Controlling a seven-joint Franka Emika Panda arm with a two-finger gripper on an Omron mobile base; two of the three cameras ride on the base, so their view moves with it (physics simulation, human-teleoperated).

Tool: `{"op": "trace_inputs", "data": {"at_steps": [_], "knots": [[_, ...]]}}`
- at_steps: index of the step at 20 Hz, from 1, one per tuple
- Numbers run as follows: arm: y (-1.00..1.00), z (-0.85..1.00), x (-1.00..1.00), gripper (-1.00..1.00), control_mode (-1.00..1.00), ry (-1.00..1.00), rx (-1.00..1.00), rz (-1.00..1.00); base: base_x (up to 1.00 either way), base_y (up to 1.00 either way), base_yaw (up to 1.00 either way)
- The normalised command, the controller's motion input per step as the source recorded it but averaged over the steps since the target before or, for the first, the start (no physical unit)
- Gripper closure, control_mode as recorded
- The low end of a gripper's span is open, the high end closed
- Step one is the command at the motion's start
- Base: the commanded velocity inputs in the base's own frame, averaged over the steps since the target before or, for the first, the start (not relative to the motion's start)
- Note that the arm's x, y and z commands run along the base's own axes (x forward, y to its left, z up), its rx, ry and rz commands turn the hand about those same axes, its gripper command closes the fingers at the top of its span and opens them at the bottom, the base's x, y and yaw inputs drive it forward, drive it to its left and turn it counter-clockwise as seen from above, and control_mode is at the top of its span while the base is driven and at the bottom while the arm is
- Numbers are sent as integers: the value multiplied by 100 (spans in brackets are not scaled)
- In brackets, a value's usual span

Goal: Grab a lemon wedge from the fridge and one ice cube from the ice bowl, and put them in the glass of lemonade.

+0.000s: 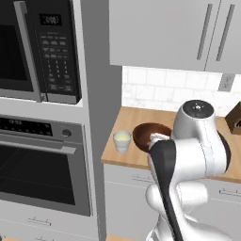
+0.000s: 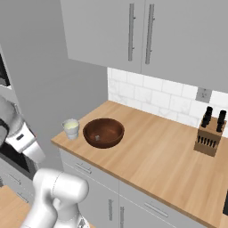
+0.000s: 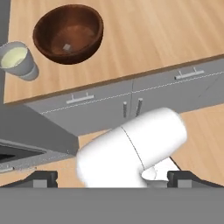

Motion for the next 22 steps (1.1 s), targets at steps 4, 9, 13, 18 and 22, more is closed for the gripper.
{"op": "trace_inputs", "data": {"at_steps": [4,9,13,18,22], "knots": [[11,-13,-34,-100,-100,-11,-4,10,0,0,0],[-97,-6,0,-100,-100,-10,18,30,0,0,0],[-76,-25,1,-100,-100,-9,12,24,0,0,0],[-9,-13,-1,-100,-100,0,0,7,0,0,0],[0,-10,-12,-100,100,0,0,0,-59,33,1]]}}
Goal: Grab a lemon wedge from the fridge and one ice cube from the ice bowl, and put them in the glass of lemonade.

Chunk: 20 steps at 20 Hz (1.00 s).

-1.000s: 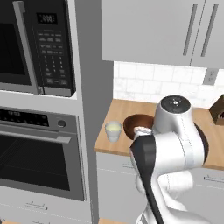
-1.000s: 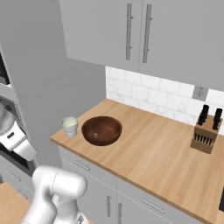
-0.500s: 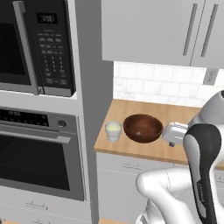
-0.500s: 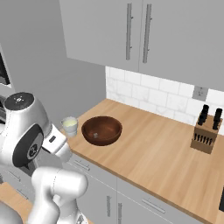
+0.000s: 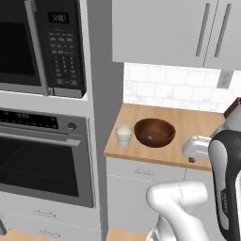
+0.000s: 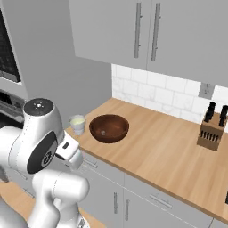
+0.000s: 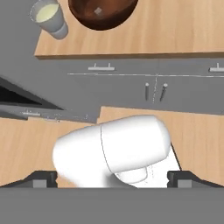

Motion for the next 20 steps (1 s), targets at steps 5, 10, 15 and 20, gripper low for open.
{"op": "trace_inputs", "data": {"at_steps": [5,10,15,20], "knots": [[0,0,0,-100,100,0,0,0,-50,95,1],[0,0,0,-100,100,0,0,0,7,100,-14],[0,0,0,-100,100,0,0,0,41,100,-31],[0,0,0,-100,100,0,0,0,15,100,-16]]}}
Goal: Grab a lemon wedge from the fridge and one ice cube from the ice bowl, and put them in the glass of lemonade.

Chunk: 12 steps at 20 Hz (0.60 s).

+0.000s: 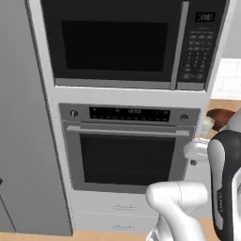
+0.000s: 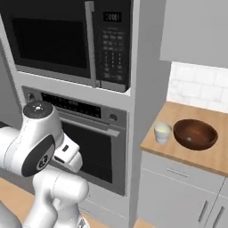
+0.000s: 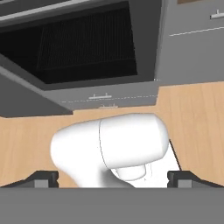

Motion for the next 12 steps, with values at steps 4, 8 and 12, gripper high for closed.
{"op": "trace_inputs", "data": {"at_steps": [4,8,12], "knots": [[0,0,0,-100,100,0,0,0,0,100,-3],[0,0,0,-100,100,0,0,0,0,100,-1],[0,0,0,-100,100,0,0,0,-1,100,0]]}}
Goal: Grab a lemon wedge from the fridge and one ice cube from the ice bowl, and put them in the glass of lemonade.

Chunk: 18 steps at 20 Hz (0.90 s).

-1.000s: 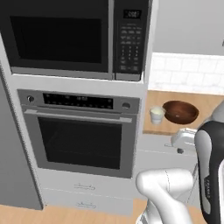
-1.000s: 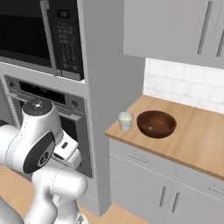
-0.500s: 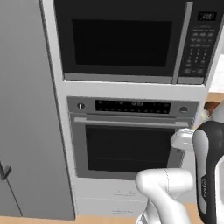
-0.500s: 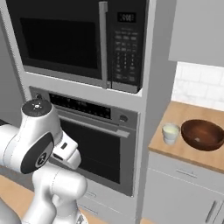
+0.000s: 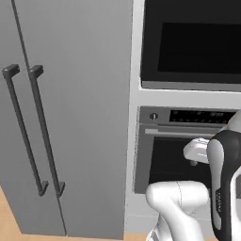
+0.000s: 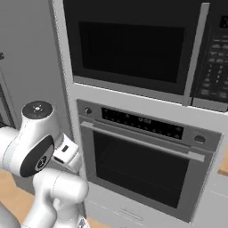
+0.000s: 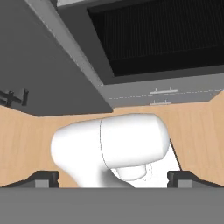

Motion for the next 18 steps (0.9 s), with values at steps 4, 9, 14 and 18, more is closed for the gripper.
{"op": "trace_inputs", "data": {"at_steps": [4,9,14,18], "knots": [[0,0,0,-100,100,0,0,0,-25,100,0],[0,0,0,-100,100,0,0,0,-41,100,0],[0,0,0,-100,100,0,0,0,-42,100,0],[0,0,0,-100,100,0,0,0,-12,100,-3]]}}
